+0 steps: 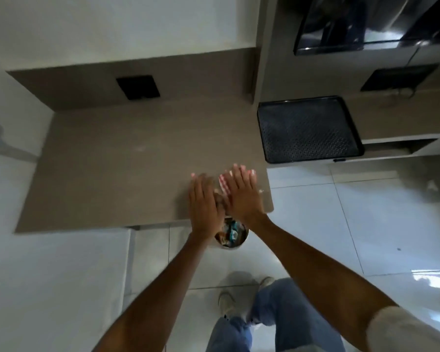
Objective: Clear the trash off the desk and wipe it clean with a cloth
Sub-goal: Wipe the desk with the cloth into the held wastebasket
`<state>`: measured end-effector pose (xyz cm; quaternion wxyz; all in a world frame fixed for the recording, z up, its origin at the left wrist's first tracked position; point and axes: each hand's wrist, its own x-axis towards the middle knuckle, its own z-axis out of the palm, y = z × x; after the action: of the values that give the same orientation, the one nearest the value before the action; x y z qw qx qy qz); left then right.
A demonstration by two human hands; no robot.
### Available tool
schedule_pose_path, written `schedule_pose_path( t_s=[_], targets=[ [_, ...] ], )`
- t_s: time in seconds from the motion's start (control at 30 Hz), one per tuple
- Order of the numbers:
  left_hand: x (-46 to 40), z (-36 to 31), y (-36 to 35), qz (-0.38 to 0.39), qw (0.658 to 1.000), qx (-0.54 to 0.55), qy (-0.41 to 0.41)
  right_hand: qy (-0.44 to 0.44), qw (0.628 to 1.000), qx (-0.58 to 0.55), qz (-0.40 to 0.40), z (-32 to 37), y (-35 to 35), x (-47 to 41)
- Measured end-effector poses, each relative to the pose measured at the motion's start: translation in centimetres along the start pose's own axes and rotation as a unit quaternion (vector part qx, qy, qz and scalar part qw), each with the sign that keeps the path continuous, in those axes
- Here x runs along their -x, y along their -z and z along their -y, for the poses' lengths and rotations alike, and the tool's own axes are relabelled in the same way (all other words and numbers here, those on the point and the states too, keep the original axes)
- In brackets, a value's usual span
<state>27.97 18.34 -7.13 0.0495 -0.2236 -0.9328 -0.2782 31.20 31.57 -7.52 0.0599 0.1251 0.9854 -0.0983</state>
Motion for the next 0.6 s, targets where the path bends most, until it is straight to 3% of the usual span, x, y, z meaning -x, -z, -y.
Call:
schedule_pose_path(
  t_s=[0.23,0.4,0.6],
  targets=[
    [-6.7,-2.5,-2.7,0.082,0.994,-0.056,-0.045,-0.045,0.997,-0.054,-0.010,-3.5,-0.6,-2.3],
    [-12.4,-5.6,-6.0,0.153,0.977,-0.084,-0.125,-0.115,0.982,-0.140,-0.043,-15.9,3.7,-9.1],
    [-21.2,-9.3,-11.6,0.166,0.975,-0.116,-0.088,-0.092,0.990,-0.108,0.006,-22.1,4.2,-18.9]
  ],
)
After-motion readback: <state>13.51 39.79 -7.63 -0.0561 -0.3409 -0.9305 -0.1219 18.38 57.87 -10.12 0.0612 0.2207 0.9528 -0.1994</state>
